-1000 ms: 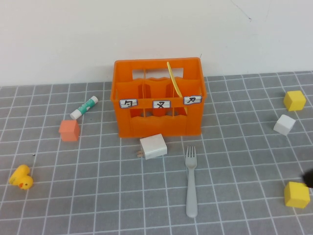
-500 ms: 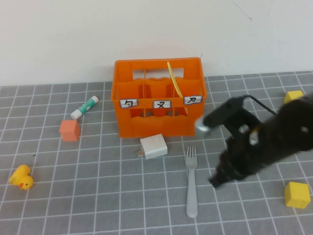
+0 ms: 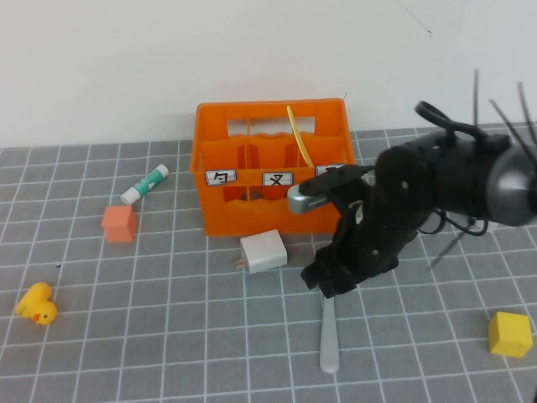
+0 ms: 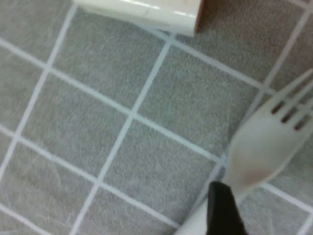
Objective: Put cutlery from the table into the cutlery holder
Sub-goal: Pick up the fork
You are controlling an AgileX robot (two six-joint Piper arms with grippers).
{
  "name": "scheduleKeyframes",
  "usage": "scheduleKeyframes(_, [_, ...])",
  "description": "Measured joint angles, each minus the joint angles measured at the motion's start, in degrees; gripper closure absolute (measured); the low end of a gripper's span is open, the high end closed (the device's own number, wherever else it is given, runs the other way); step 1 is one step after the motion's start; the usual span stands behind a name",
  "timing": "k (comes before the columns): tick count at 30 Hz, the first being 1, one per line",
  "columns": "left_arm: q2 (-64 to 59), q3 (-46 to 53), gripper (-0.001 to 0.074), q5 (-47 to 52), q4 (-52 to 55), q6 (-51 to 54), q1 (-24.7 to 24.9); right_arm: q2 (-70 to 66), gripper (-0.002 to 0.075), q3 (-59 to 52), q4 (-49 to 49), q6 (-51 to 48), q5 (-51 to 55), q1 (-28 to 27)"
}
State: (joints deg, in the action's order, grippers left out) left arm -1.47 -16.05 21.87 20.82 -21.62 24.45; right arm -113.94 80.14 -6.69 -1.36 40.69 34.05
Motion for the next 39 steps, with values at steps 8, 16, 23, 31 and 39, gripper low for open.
scheduleKeyframes(8, [0.00, 0.00, 0.0735, 0.48, 0.21, 0.00, 0.00, -3.48, 0.0341, 3.95, 0.00, 2.95, 5.06, 0.56])
scheduleKeyframes(16, [0.00, 0.00, 0.0735, 0.48, 0.69, 0.00, 0.00, -4.70, 0.0355, 4.42, 0.74, 3.09, 5.55, 1.46])
scheduleKeyframes(23, [0.00, 0.00, 0.0735, 0.48, 0.69, 0.00, 0.00, -5.02, 0.0596, 4.75, 2.62, -0.50, 6.16, 1.73])
scheduleKeyframes(31, [0.00, 0.00, 0.0735, 0.48, 1.32, 0.00, 0.00, -5.11, 0.0608, 4.91, 1.26, -4.44, 7.48, 1.85])
scheduleKeyframes(39, [0.00, 0.00, 0.0735, 0.38, 2.01, 0.00, 0.00, -1.51, 0.0608, 5.01, -2.60, -10.03, 8.95, 6.39])
